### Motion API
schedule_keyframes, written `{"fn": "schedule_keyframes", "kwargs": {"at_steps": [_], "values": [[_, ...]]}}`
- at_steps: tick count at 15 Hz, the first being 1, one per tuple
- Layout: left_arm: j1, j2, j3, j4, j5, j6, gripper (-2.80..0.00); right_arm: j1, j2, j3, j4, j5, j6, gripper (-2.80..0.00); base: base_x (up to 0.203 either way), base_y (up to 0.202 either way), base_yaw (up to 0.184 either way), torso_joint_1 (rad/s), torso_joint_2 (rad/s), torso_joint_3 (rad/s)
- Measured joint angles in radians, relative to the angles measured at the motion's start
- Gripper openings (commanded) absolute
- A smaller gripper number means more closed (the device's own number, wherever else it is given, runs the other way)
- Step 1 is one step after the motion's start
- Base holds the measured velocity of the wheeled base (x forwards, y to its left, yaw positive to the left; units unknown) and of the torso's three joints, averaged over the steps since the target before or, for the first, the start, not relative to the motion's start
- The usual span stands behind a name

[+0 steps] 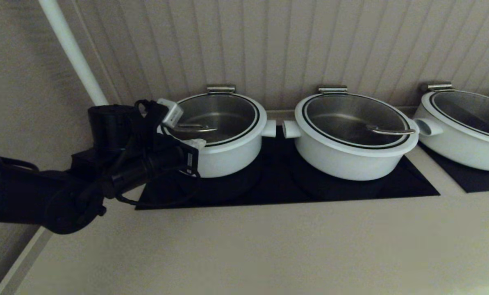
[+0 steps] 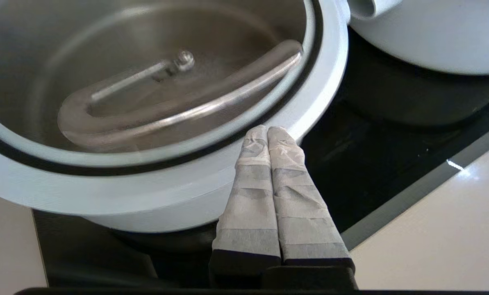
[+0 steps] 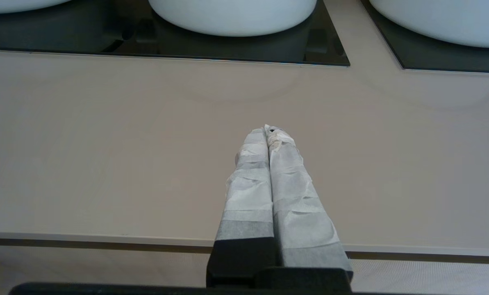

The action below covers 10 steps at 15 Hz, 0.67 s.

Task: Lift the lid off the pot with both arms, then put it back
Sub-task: Open the food pot lid a small opening with the left arm

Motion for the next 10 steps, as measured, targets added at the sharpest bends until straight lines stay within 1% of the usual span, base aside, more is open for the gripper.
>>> {"fn": "schedule_keyframes", "kwargs": {"at_steps": [4, 10], "values": [[0.014, 0.006, -0.029, 0.0, 0.0, 0.0, -2.8, 0.0, 0.0, 0.0, 0.0, -0.001, 0.0, -2.8, 0.0, 0.0, 0.0, 0.0, 0.0, 0.0], [0.034, 0.011, -0.035, 0.0, 0.001, 0.003, -2.8, 0.0, 0.0, 0.0, 0.0, 0.0, 0.0, -2.8, 0.0, 0.0, 0.0, 0.0, 0.0, 0.0]]}}
